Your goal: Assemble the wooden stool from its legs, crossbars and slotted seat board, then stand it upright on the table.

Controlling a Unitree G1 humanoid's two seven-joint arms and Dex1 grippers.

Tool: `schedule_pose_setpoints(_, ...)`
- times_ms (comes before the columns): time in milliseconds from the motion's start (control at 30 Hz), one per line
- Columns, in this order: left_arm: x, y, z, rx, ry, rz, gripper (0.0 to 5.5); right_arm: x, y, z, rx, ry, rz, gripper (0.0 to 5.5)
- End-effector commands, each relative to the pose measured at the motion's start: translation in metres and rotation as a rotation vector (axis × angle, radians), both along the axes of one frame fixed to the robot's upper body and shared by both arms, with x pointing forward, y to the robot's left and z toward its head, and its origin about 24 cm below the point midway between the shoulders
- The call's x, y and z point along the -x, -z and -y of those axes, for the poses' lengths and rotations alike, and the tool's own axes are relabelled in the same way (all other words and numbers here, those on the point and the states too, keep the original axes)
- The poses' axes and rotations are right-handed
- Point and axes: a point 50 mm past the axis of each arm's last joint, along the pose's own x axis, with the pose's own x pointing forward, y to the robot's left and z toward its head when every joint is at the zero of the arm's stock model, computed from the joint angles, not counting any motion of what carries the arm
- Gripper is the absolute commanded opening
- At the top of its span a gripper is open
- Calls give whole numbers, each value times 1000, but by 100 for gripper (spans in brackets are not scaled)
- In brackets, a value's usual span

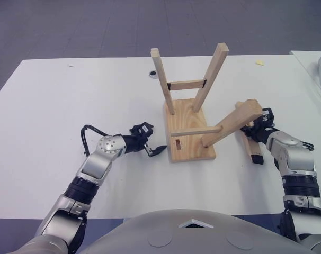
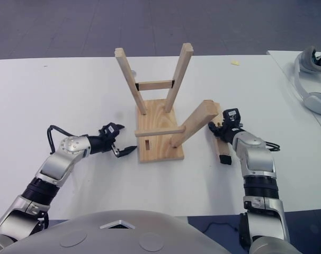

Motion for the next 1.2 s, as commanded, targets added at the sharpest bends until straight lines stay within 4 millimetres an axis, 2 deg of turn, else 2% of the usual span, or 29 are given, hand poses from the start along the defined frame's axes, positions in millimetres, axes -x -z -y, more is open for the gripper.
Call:
schedule_pose_setpoints(33, -1, 5, -32, -75, -91, -31, 540, -1, 8, -3, 17, -37, -44, 262)
schedule_pose_setpoints(133, -11, -6, -45, -8, -168, -39, 540, -10, -4, -3, -13, -41, 10, 229)
schedule_pose_setpoints(233, -25, -29, -59, 118, -244, -6, 540, -25, -31, -1, -74, -41, 157, 213)
schedule_pose_setpoints(300, -39, -60, -73, 243, -271, 32, 540, -42, -68, 6, -109, -36, 304, 213)
schedule_pose_setpoints(367, -60, -110, -101, 458, -346, 110, 540, -59, -121, 14, -154, -53, 506, 213)
schedule_pose_setpoints(433, -78, -154, -121, 594, -435, 172, 540, -70, -176, 14, -244, -81, 693, 213)
schedule_pose_setpoints(500, -95, -188, -119, 662, -491, 189, 540, -76, -217, -1, -319, -170, 815, 212)
schedule_pose_setpoints(533, -101, -206, -110, 687, -487, 210, 540, -78, -229, -13, -325, -228, 840, 212)
schedule_pose_setpoints(567, -106, -222, -100, 612, -549, 313, 540, -77, -239, -28, -349, -294, 859, 212)
schedule_pose_setpoints(633, -111, -245, -69, 586, -567, 391, 540, -73, -252, -62, -408, -445, 872, 212)
schedule_pose_setpoints(700, -112, -264, -38, 774, -525, 344, 540, -67, -263, -92, -533, -584, 855, 212)
schedule_pose_setpoints(767, -110, -282, -13, 1014, -410, 266, 540, -63, -268, -110, -618, -674, 817, 212)
schedule_pose_setpoints(867, -95, -290, 16, 1158, -103, 110, 540, -58, -270, -126, -684, -749, 772, 212)
schedule_pose_setpoints(967, -75, -289, 30, 1182, 210, -57, 540, -50, -267, -137, -830, -834, 693, 212)
schedule_pose_setpoints(1100, -65, -280, 33, 1142, 328, -146, 540, -37, -263, -148, -1022, -938, 561, 212)
schedule_pose_setpoints(1200, -65, -277, 32, 1154, 338, -162, 540, -28, -257, -151, -1073, -1006, 484, 211)
